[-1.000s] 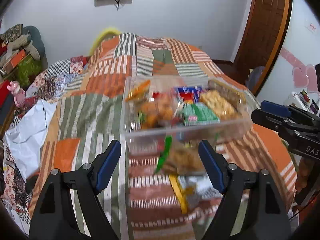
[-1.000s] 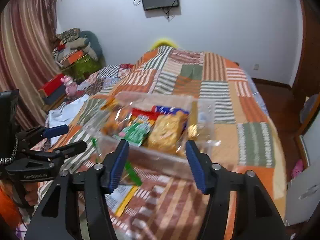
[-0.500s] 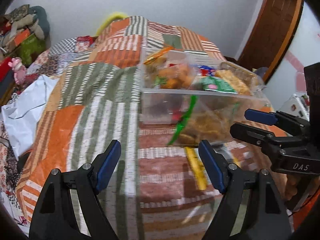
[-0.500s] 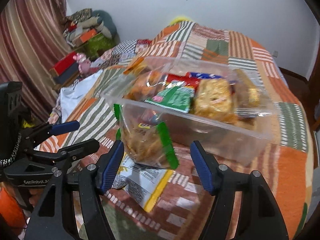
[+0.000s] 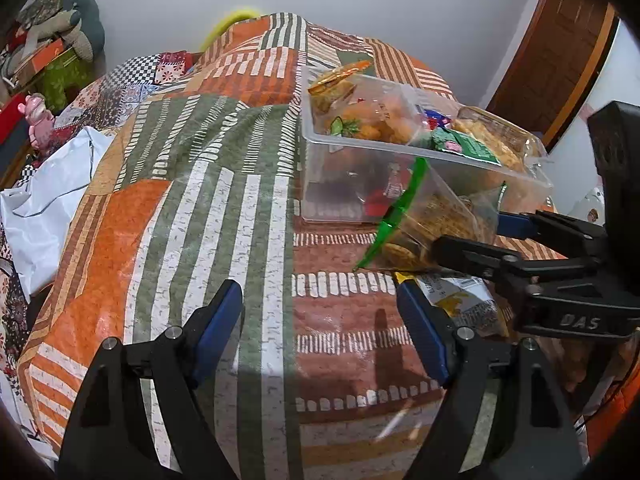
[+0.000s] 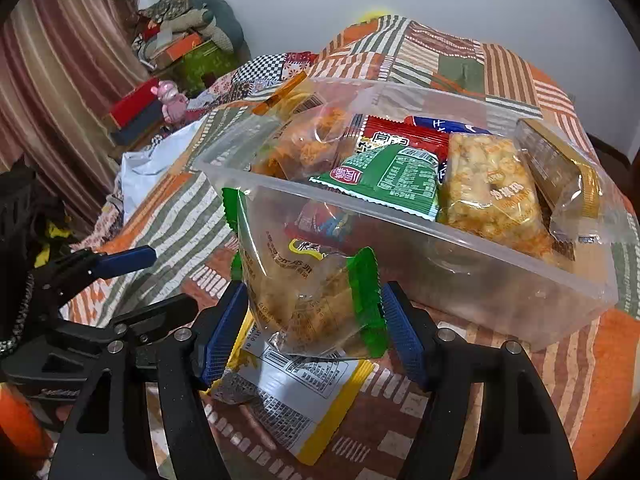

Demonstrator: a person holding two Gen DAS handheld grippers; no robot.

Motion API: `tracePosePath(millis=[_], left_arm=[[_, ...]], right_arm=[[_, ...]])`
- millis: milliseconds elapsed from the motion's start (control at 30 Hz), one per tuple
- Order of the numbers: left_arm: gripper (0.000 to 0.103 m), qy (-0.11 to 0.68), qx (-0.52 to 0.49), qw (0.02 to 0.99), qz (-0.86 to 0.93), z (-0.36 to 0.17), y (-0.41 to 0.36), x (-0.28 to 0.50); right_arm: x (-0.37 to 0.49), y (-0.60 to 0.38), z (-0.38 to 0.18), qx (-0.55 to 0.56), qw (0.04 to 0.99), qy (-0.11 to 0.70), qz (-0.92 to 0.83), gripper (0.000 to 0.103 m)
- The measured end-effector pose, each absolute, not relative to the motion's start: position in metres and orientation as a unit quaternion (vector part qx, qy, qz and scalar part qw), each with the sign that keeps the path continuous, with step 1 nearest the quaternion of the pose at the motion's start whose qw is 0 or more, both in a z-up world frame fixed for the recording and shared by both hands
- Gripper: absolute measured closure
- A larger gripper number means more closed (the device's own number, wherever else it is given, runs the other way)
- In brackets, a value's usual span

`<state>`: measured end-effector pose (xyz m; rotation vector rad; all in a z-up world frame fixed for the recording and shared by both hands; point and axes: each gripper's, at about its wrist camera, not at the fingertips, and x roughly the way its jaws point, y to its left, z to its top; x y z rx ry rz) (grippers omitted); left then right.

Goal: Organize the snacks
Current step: 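Grasp the green-clip bread bag with the right tool while the left tool grasps the yellow chip bag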

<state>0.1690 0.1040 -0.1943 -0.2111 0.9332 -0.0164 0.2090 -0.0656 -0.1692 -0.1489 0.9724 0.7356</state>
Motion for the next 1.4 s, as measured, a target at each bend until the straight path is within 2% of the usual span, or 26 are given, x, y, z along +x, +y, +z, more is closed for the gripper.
tracePosePath(millis=[133, 400, 633, 1100, 1133, 1267, 1400], left_arm=[[0.023, 0.447, -0.1, 0.889, -0.003, -0.191, 0.101, 0.165], [0.023, 0.452, -0.101, 0.886, -0.012, -0.184, 0.085, 0.16], [0.021, 0.462, -0.104, 0.88, -0.043, -0.181, 0.056, 0.165], [0.021, 0.494, -0.087, 0.864, -0.048, -0.211, 0.006, 0.191], [0.022, 0.491, -0.09, 0.865, -0.046, -0.212, 0.006, 0.191], [0.049, 0.48, -0.106, 0.87, -0.046, -0.212, 0.009, 0.192], [0.054, 0.474, -0.114, 0.872, -0.051, -0.207, 0.016, 0.188]], right_arm=[[0.214, -0.06, -0.175, -0.078, 0.809, 0.466, 0.35, 0.036], [0.206, -0.085, -0.163, -0.062, 0.824, 0.447, 0.343, 0.054], [0.191, -0.133, -0.146, -0.034, 0.849, 0.423, 0.313, 0.054], [0.173, -0.201, -0.143, 0.006, 0.868, 0.419, 0.268, 0.054], [0.172, -0.202, -0.143, 0.007, 0.868, 0.418, 0.269, 0.054], [0.17, -0.202, -0.141, 0.01, 0.869, 0.412, 0.272, 0.054], [0.17, -0.201, -0.139, 0.01, 0.871, 0.407, 0.276, 0.054]])
